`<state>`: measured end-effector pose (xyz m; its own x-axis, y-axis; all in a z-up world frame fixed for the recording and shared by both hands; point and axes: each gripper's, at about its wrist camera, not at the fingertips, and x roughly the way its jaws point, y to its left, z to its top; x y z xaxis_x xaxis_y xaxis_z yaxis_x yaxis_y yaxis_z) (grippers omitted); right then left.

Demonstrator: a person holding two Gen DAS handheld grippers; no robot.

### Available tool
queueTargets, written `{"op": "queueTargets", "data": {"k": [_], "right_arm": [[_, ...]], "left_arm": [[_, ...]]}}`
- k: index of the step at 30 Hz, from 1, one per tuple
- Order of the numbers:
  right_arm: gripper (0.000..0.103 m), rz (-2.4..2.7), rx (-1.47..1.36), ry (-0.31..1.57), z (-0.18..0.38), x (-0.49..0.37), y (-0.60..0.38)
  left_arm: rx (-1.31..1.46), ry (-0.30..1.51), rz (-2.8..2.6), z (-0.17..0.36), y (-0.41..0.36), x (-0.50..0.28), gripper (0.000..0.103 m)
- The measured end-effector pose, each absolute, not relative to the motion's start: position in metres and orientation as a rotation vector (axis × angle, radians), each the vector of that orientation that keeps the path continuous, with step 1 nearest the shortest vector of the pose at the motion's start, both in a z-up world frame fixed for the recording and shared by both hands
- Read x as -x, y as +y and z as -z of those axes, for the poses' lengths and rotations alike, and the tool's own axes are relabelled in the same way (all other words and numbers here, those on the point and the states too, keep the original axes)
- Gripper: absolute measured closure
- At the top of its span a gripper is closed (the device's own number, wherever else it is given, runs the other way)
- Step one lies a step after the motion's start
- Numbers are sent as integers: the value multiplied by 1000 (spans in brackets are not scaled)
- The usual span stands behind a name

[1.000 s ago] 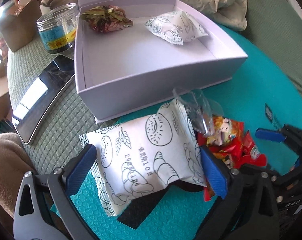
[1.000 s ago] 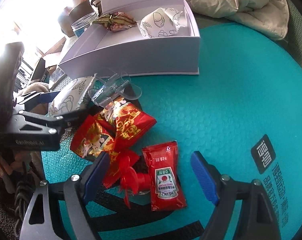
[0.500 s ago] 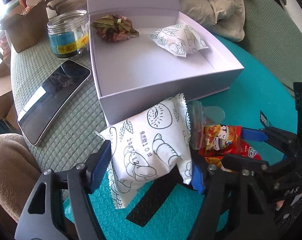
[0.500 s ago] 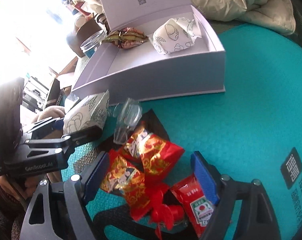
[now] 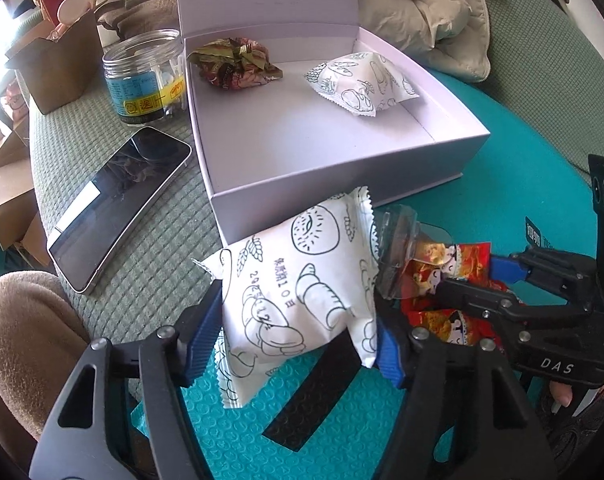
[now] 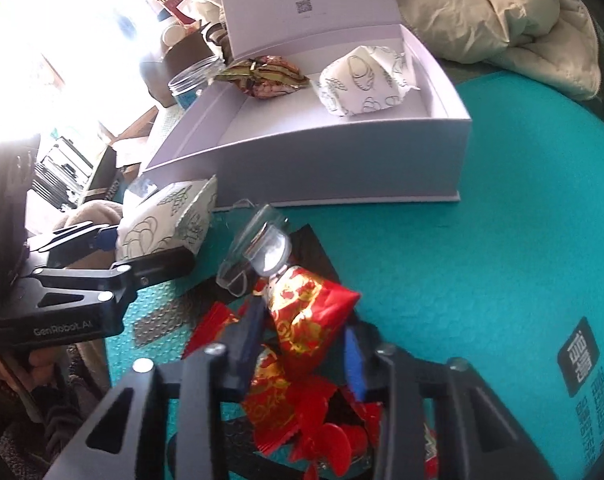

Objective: Organize objects
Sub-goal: 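Grasp the croissant-print bag with the left tool while the right tool grasps a red candy packet, then carry the croissant-print bag with the left tool while the right tool carries the red packet to the box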

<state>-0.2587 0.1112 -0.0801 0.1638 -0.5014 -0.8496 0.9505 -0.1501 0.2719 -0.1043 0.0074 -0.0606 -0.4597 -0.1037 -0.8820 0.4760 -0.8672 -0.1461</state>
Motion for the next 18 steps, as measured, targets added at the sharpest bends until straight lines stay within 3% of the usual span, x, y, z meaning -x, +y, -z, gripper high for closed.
{"op": "queueTargets", "data": {"k": [3, 18], "right_arm": [[74, 1399, -1047, 536, 73, 259, 114], [75, 1401, -936, 499, 40, 244, 124]], "left_arm": [[-1381, 563, 2364, 60, 4, 104, 39], [-1345, 613, 2398, 47, 5, 95, 41]]}}
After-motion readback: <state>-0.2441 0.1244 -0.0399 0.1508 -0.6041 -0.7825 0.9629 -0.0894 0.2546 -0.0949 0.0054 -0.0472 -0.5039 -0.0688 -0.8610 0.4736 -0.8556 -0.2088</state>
